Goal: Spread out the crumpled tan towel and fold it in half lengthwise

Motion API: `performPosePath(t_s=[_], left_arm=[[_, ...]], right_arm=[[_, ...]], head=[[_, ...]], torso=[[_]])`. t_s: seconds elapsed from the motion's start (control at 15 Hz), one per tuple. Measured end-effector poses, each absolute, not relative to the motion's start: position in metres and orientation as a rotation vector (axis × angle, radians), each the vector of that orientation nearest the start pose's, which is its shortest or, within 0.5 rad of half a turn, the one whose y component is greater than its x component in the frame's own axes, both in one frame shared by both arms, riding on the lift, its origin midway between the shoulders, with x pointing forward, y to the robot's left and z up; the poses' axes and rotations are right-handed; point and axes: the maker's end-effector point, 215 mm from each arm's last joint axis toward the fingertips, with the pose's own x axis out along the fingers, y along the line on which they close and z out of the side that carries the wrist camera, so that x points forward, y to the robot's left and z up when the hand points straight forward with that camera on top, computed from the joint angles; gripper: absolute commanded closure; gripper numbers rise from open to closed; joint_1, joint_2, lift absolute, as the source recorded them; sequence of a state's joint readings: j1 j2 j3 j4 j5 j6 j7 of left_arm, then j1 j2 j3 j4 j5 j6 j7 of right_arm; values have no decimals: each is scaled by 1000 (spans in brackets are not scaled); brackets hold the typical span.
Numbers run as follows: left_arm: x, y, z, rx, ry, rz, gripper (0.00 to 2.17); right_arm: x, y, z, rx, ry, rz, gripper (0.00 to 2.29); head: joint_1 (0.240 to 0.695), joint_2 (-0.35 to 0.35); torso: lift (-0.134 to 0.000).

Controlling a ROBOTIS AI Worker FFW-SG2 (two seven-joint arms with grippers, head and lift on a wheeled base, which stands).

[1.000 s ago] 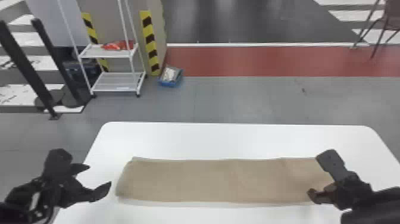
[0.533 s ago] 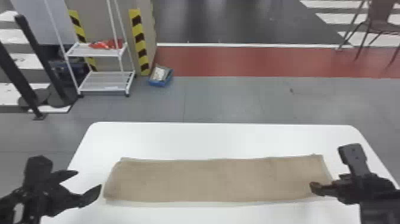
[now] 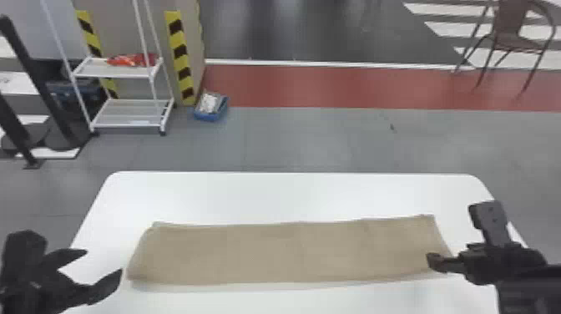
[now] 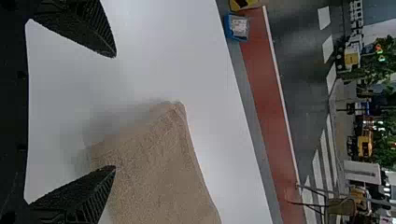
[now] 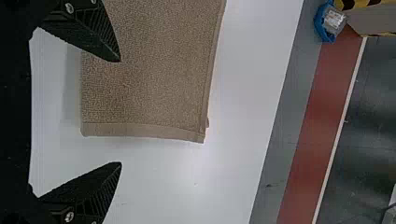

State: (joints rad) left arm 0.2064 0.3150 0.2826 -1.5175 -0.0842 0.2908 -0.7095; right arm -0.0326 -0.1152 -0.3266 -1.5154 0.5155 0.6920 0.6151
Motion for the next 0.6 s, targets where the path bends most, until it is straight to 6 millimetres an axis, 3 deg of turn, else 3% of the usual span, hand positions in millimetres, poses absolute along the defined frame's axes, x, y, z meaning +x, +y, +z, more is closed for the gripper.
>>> performPosePath(t_s=[0.6], left_arm=[[433, 389, -523, 190, 612, -375, 19]], right_arm=[[478, -422, -536, -230, 848, 51, 97]], head=[[695, -40]], torso=[[0]])
